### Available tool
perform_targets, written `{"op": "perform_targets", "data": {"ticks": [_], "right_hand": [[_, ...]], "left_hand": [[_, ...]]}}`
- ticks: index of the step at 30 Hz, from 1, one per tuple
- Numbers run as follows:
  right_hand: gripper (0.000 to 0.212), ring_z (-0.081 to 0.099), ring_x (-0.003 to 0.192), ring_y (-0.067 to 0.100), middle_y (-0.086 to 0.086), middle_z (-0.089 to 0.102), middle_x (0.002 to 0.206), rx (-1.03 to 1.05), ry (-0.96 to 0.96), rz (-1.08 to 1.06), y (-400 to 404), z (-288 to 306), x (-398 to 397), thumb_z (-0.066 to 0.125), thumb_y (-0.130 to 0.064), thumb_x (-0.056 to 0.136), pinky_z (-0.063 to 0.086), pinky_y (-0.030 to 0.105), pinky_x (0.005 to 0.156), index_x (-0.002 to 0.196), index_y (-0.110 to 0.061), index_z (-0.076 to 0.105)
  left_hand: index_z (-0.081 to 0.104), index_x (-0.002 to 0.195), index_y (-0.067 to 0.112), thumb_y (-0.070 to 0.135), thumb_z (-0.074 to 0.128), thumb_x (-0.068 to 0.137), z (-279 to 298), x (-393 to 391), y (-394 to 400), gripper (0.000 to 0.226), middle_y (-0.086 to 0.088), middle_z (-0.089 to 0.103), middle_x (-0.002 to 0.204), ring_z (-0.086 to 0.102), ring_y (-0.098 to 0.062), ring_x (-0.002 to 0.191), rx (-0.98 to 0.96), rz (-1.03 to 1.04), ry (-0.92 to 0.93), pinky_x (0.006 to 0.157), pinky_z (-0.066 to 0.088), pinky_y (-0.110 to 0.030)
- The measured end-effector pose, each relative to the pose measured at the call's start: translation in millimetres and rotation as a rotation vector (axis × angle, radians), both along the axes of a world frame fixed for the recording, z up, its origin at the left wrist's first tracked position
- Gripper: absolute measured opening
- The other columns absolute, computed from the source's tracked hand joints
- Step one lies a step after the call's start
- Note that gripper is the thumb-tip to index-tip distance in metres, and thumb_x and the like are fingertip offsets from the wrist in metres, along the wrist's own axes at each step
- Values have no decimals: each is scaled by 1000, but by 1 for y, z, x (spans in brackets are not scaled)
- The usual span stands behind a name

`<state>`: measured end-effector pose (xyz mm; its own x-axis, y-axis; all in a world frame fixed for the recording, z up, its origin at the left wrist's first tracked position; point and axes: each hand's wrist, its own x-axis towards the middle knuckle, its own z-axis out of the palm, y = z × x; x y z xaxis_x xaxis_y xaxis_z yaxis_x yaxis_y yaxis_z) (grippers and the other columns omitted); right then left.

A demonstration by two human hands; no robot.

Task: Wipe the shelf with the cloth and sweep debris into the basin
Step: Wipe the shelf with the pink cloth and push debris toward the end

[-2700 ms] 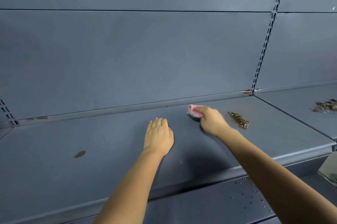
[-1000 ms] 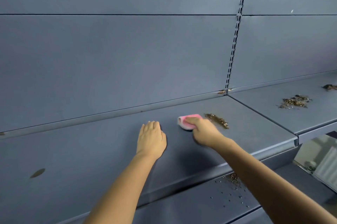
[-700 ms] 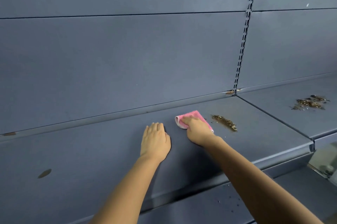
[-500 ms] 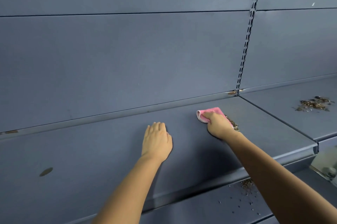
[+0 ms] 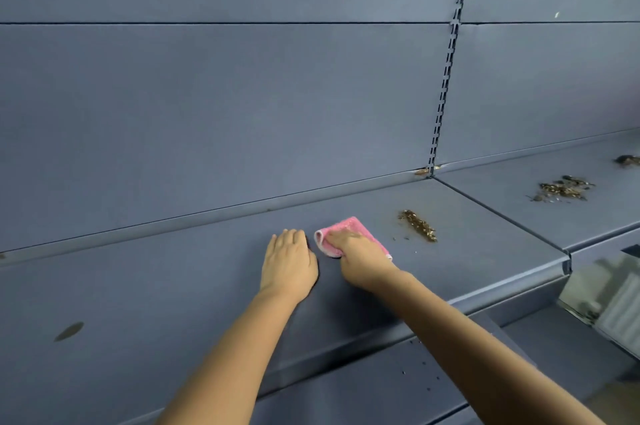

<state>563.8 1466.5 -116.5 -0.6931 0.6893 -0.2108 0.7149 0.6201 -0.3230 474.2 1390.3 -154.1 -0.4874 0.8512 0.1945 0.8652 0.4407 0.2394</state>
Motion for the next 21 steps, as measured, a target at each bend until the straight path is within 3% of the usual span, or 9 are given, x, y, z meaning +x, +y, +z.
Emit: {"op": "perform_targets", "data": {"ticks": [5, 9, 14, 15, 16, 18, 19, 20, 21], "right_hand": [[35, 26, 95, 11, -7, 29, 106, 119, 326, -48, 37, -23, 53, 4, -17, 59, 16, 0, 66, 68, -43, 25], [17, 22, 70, 18, -4, 27, 70, 233, 389, -29, 64, -34, 69, 21, -7, 50, 25, 39, 50, 60, -19, 26], [16, 31, 75, 41, 13, 42, 71, 228, 424, -199, 63, -33, 75, 28, -11, 68, 39, 31, 55, 68, -8, 43], [21, 20, 91, 15, 15, 54, 75, 211, 461, -213, 55, -27, 73, 32, -6, 73, 45, 32, 59, 71, -8, 53], [28, 53, 116, 23, 18, 65, 90, 194, 514, -201, 45, -23, 71, 35, -2, 78, 50, 37, 71, 79, -8, 63], [37, 52, 112, 36, 19, 64, 116, 107, 577, -90, 19, -18, 61, 35, 1, 83, 43, 25, 98, 101, -1, 67], [41, 48, 102, 37, 17, 62, 111, 68, 561, -17, 7, -20, 54, 31, -5, 81, 15, 42, 88, 101, -1, 66], [47, 41, 89, 21, 6, 55, 105, 49, 526, 42, -1, -25, 48, 26, -14, 76, 18, 10, 80, 101, -2, 65], [59, 35, 94, 15, -4, 43, 107, 59, 478, 79, -8, -29, 44, 22, -18, 70, 18, 12, 85, 115, -5, 59]], "left_hand": [[45, 125, 7, 13, 28, 98, 0, 0, 0, 33, -5, 49, 135, 38, -20, 133, -17, 8, 9, 121, 16, -31], [45, 125, 7, 14, 28, 98, 0, 0, 0, 32, -4, 49, 133, 40, -20, 131, -10, 21, 4, 121, 16, -31], [46, 124, 7, 13, 28, 97, 1, 2, -2, 32, -5, 50, 131, 41, -21, 129, -10, 10, 8, 121, 16, -32], [46, 124, 6, 13, 28, 97, 1, 1, -2, 32, -6, 51, 131, 41, -21, 129, -11, 6, 7, 121, 16, -32], [46, 123, 6, 13, 28, 97, 1, 1, -1, 32, -6, 51, 130, 41, -21, 129, -9, 6, 3, 120, 17, -32], [47, 119, 5, 12, 29, 97, 2, 1, -1, 30, -7, 52, 128, 43, -22, 126, -5, 11, -4, 119, 18, -32], [48, 118, 5, 12, 29, 97, 2, 1, -1, 29, -8, 53, 127, 43, -23, 125, -4, 10, -4, 119, 19, -32], [48, 118, 5, 12, 30, 96, 2, 1, -1, 29, -8, 53, 127, 44, -24, 125, -4, 7, -4, 119, 19, -33], [48, 118, 5, 11, 30, 96, 2, 1, -2, 29, -8, 53, 127, 44, -24, 124, -4, 3, -3, 119, 19, -33]]}}
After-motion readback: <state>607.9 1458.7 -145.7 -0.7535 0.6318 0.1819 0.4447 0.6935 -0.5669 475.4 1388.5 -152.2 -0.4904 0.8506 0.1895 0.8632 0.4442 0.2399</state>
